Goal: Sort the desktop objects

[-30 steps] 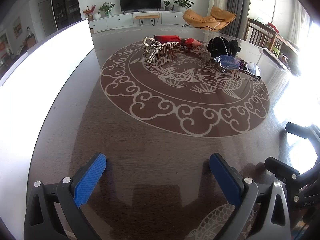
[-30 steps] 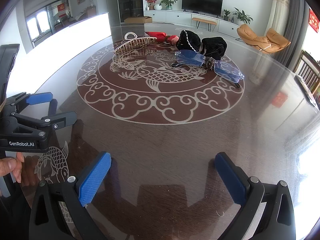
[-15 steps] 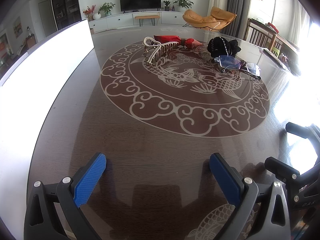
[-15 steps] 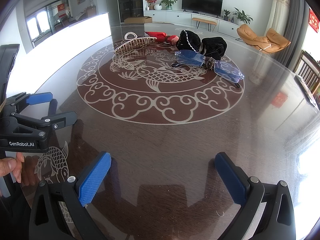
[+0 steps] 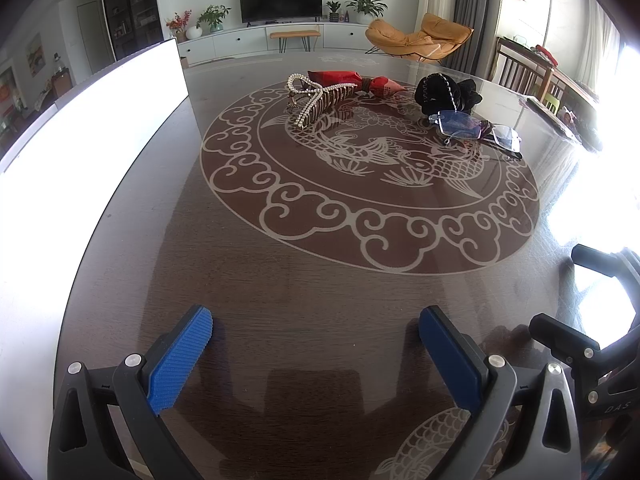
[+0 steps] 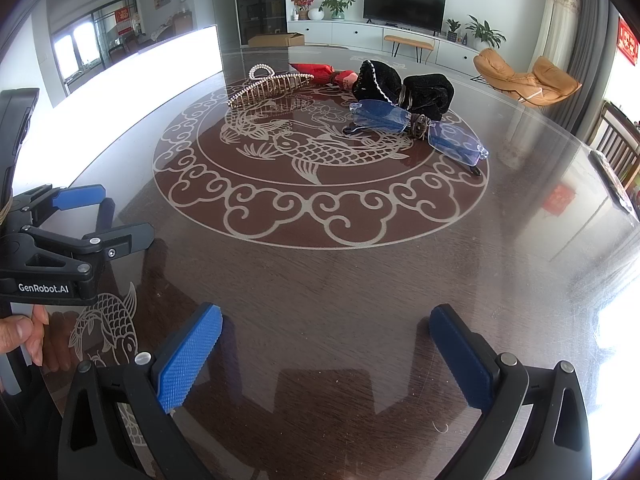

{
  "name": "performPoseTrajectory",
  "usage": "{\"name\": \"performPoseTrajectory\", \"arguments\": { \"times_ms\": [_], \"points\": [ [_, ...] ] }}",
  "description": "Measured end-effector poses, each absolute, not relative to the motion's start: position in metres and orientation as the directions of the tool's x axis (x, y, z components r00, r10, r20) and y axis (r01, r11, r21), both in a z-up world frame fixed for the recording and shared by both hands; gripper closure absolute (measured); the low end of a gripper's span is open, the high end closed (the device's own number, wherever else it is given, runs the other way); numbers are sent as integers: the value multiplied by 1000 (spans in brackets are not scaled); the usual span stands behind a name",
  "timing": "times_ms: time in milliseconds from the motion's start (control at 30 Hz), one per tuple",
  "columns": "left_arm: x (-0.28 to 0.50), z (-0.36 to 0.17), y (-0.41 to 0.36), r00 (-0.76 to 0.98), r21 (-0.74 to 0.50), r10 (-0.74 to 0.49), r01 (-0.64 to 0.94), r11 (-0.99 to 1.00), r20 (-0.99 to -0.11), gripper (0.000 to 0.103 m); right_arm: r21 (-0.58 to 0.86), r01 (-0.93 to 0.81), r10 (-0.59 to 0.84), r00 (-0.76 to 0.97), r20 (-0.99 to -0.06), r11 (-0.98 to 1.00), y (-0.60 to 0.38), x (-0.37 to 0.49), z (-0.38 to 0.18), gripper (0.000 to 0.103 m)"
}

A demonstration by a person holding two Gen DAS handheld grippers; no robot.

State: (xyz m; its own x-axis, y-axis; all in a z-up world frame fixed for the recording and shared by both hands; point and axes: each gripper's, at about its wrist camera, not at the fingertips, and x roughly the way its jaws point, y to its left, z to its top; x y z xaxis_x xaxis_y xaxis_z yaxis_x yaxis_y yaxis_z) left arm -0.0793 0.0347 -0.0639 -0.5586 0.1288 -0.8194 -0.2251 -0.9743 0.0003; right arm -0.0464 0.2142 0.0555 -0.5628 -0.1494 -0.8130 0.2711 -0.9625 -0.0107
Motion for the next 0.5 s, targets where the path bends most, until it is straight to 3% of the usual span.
{"name": "performPoseTrajectory", "arguments": {
  "times_ms": [367, 500],
  "points": [
    [-79, -64, 35, -559, 0, 129, -225, -974, -819, 0, -10, 342, -177, -510, -842, -940, 217, -44, 59, 0],
    [-79, -64, 35, -559, 0, 129, -225, -974, -819, 0, -58, 343, -180, -623, -761, -938, 241, -46, 89, 0]
  ]
}}
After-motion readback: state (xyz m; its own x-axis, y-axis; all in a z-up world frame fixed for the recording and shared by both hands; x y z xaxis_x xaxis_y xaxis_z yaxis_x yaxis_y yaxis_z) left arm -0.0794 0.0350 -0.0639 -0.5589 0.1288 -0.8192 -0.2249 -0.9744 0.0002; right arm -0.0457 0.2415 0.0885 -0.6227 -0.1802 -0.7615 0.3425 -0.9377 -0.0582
